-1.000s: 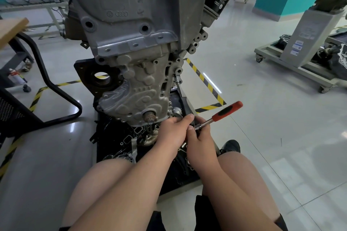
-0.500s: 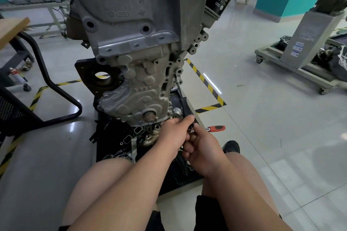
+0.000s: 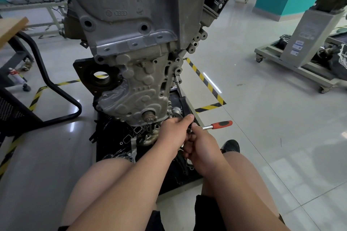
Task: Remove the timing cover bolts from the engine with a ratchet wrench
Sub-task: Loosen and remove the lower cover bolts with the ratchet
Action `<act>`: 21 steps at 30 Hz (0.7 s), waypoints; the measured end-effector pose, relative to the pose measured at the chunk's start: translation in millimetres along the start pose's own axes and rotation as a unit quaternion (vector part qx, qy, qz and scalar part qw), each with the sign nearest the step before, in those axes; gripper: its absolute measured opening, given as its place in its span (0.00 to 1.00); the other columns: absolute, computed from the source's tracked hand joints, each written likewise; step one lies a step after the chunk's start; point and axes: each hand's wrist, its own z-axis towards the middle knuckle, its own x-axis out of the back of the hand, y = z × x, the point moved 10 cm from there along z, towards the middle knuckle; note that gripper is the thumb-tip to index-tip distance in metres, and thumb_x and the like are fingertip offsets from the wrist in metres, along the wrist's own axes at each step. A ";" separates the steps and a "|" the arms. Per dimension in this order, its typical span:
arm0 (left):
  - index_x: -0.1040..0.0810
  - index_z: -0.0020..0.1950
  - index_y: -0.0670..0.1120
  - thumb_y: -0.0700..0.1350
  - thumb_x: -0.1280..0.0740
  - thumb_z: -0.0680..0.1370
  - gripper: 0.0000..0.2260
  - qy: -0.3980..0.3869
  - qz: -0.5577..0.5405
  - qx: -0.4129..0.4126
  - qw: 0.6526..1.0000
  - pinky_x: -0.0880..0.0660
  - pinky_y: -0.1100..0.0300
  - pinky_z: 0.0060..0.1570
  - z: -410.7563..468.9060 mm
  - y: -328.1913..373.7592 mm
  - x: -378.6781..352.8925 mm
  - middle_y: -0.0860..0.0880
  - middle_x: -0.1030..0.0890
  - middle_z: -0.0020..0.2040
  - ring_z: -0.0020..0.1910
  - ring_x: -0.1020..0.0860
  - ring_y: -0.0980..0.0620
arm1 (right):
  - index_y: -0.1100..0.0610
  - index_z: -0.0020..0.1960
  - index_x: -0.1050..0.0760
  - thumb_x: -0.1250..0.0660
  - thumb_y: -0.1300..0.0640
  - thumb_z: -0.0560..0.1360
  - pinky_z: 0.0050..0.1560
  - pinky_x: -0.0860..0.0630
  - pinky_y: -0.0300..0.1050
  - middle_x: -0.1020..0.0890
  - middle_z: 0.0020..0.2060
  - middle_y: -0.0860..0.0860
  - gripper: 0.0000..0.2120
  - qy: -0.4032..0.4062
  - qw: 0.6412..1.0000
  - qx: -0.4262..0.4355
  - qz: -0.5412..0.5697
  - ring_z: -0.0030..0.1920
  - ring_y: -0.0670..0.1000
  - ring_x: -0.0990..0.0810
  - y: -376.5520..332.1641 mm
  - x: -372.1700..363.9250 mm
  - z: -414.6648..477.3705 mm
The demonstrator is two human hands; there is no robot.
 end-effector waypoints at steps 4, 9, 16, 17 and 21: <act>0.16 0.34 0.46 0.51 0.31 0.77 0.15 0.001 -0.022 -0.015 1.000 0.32 0.67 0.22 2.0 2.1 0.3 0.51 0.23 0.24 0.22 0.27 0.54 | 0.54 0.51 0.27 0.42 0.52 0.82 0.27 0.32 0.42 0.25 0.29 0.48 0.08 0.045 0.995 0.047 -0.074 0.24 0.47 0.30 -8.7 6.2 -3.6; 0.22 0.34 0.46 0.51 0.30 0.76 0.13 0.014 -0.015 -0.024 1.000 0.34 0.71 0.20 4.4 3.1 3.0 0.56 0.22 0.23 0.20 0.27 0.62 | 0.44 0.67 0.34 0.41 0.52 0.81 0.36 0.29 0.28 0.18 0.47 0.44 0.15 0.101 0.958 0.137 -0.232 0.40 0.37 0.20 -26.0 10.4 -14.0; 0.21 0.35 0.46 0.51 0.30 0.76 0.12 0.011 -0.017 -0.030 0.999 0.32 0.73 0.22 4.6 3.8 3.0 0.58 0.22 0.24 0.24 0.24 0.65 | 0.46 0.73 0.43 0.43 0.54 0.82 0.39 0.25 0.46 0.18 0.43 0.47 0.21 0.109 0.907 0.198 -0.354 0.40 0.47 0.19 -34.9 0.3 -19.7; 0.22 0.35 0.46 0.51 0.29 0.76 0.13 0.013 -0.014 -0.029 0.999 0.32 0.73 0.22 4.8 3.9 3.5 0.58 0.22 0.23 0.24 0.24 0.65 | 0.46 0.73 0.43 0.43 0.54 0.82 0.39 0.25 0.44 0.18 0.44 0.47 0.21 0.109 0.911 0.196 -0.345 0.40 0.47 0.19 -34.3 0.5 -19.1; 0.22 0.33 0.47 0.54 0.29 0.74 0.14 0.021 -0.007 -0.019 1.000 0.31 0.69 0.23 3.5 4.2 5.2 0.55 0.21 0.25 0.25 0.23 0.59 | 0.41 0.66 0.35 0.42 0.53 0.82 0.33 0.28 0.31 0.18 0.43 0.45 0.15 0.086 0.966 0.134 -0.202 0.37 0.41 0.19 -22.1 6.0 -11.0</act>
